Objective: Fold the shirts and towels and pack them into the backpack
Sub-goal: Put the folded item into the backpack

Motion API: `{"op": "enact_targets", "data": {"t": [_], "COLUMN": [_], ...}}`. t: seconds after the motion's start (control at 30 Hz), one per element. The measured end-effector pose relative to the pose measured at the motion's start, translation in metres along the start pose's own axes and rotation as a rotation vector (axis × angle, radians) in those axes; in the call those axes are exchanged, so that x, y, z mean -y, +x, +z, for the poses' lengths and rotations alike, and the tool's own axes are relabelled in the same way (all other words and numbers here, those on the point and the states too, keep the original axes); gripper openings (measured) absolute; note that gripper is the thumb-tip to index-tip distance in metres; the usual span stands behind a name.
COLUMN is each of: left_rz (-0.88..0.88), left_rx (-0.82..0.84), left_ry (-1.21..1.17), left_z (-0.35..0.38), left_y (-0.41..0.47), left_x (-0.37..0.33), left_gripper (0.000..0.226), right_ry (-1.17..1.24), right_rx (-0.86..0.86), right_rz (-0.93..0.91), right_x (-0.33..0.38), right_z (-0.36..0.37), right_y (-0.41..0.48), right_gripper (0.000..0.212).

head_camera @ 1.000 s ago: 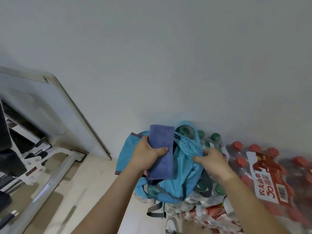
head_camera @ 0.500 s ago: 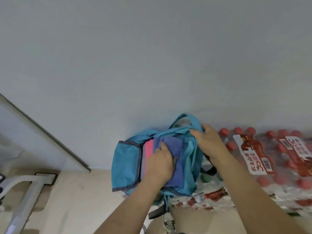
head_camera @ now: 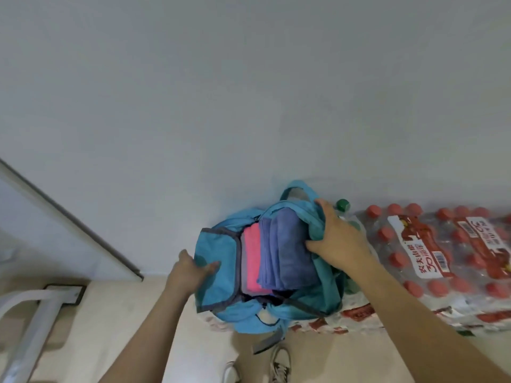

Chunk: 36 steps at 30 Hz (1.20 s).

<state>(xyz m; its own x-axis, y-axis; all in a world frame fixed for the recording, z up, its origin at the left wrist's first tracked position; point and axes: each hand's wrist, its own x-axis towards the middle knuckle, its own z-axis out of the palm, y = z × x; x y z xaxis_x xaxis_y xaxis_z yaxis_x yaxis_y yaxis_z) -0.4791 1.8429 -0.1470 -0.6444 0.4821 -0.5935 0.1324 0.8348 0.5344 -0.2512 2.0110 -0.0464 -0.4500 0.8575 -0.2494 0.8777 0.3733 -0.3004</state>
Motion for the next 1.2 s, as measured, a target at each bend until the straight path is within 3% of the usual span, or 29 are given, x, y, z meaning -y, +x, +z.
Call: {"op": "enact_targets", "data": {"t": [0.03, 0.1, 0.17, 0.23, 0.33, 0.47, 0.67, 0.8, 0.93, 1.07, 1.2], "left_rz": [-0.036, 0.033, 0.125, 0.174, 0.253, 0.397, 0.773, 0.943, 1.032, 0.999, 0.904], "left_rx": [0.078, -0.009, -0.081, -0.033, 0.042, 0.062, 0.098, 0.127, 0.109, 0.086, 0.129], "left_ry": [-0.09, -0.17, -0.293, -0.519, -0.707, -0.864, -0.952, -0.932, -0.886, -0.729, -0.608], "left_z": [0.006, 0.012, 0.012, 0.002, -0.016, -0.044, -0.099, -0.094, -0.047, 0.049, 0.168], "left_y": [0.004, 0.004, 0.003, -0.007, -0.033, -0.08, -0.171, -0.217, -0.233, -0.217, -0.197], "left_x": [0.008, 0.008, 0.0, -0.015, -0.043, -0.089, -0.187, -0.254, -0.308, -0.34, -0.359], "left_gripper": [0.061, 0.018, 0.032, 0.027, 0.023, 0.027, 0.023, 0.02, 0.026, 0.021, 0.029], "right_ry": [0.156, 0.499, 0.729, 0.839, 0.939, 0.986, 1.134, 1.057, 0.851, 0.655, 0.432], "right_rx": [0.083, 0.213, 0.277, 0.275, 0.154, -0.063, -0.326, -0.375, -0.479, -0.508, -0.551], "right_rz": [0.023, 0.061, 0.078, 0.049, 0.034, 0.005, -0.225, -0.344, -0.342, -0.197, 0.009], "right_x": [-0.003, -0.008, -0.01, -0.005, 0.009, 0.02, 0.014, -0.007, -0.039, -0.099, -0.203], "right_z": [-0.005, -0.022, -0.042, -0.062, -0.083, -0.117, -0.221, -0.285, -0.311, -0.299, -0.255], "right_y": [0.003, 0.005, 0.003, 0.0, -0.003, -0.01, -0.043, -0.069, -0.076, -0.058, -0.016], "right_gripper": [0.088, 0.074, 0.052, 0.038, 0.023, 0.019, 0.021, 0.033, 0.033, 0.028, 0.029]}}
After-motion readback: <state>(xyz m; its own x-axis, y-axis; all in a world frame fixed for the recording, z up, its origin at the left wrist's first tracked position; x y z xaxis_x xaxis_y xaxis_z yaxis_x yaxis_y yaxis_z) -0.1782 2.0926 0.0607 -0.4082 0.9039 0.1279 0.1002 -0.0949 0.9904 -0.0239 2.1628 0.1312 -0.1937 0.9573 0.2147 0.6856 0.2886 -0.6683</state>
